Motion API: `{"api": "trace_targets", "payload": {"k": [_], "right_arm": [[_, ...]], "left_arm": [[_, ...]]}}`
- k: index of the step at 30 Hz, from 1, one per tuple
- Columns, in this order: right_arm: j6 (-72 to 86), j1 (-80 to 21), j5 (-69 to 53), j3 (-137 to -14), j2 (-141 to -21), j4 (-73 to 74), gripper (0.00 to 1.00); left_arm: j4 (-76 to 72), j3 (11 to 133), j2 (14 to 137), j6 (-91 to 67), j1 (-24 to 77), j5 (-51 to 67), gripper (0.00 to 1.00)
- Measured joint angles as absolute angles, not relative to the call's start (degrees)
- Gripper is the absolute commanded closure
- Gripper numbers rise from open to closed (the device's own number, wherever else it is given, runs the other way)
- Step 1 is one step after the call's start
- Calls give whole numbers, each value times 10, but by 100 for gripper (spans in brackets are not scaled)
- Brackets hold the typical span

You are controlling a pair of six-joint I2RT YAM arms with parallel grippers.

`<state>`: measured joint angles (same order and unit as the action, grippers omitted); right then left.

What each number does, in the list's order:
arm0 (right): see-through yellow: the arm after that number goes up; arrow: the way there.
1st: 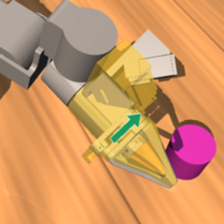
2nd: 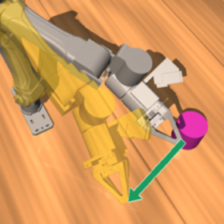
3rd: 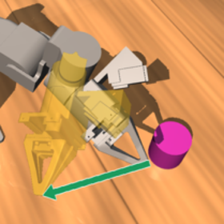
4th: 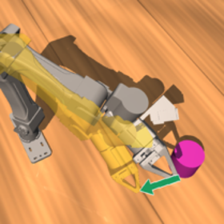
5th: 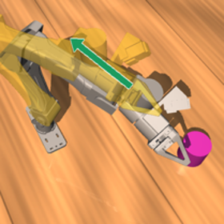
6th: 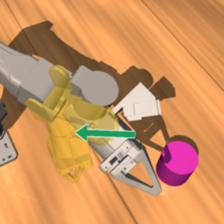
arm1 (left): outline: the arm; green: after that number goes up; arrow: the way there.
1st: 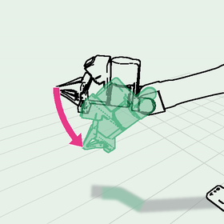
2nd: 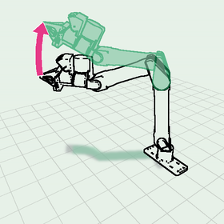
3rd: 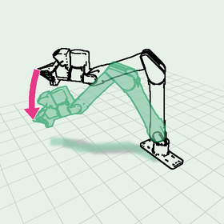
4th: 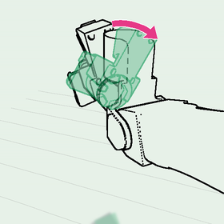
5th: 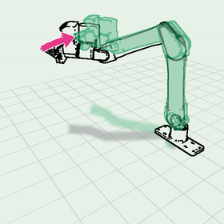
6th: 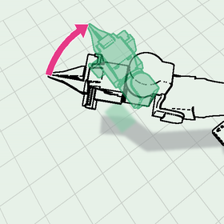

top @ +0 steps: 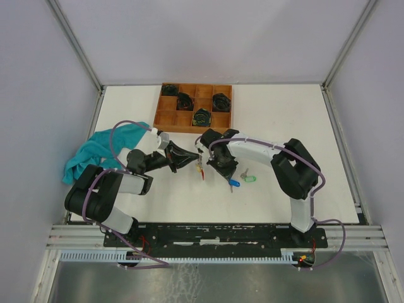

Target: Put the keys on the keyring

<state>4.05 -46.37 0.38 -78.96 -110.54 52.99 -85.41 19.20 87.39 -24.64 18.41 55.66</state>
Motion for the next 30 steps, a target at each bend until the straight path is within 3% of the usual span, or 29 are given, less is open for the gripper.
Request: {"api": "trace_targets", "payload": {"k": [5,9,15,22,30], "right_arm": [[32,-464,-1,-811,-1132,526,74],[30,-464,-3,-809,-1127,511,68],[32,-464,-9,-729,-1038,438,68],[50,-464,-13,-541,-891,276,70],[77,-464,6,-381,-827,78,75]], "left_arm": [[-854,192,875,-246,184,557,97],[-854,192,876,-247,184,557,97],[-855,192,876,-248,183,557,97],[-857,192,876,-255,183,557,97],[-858,192,877,-255,183,557,97]]}}
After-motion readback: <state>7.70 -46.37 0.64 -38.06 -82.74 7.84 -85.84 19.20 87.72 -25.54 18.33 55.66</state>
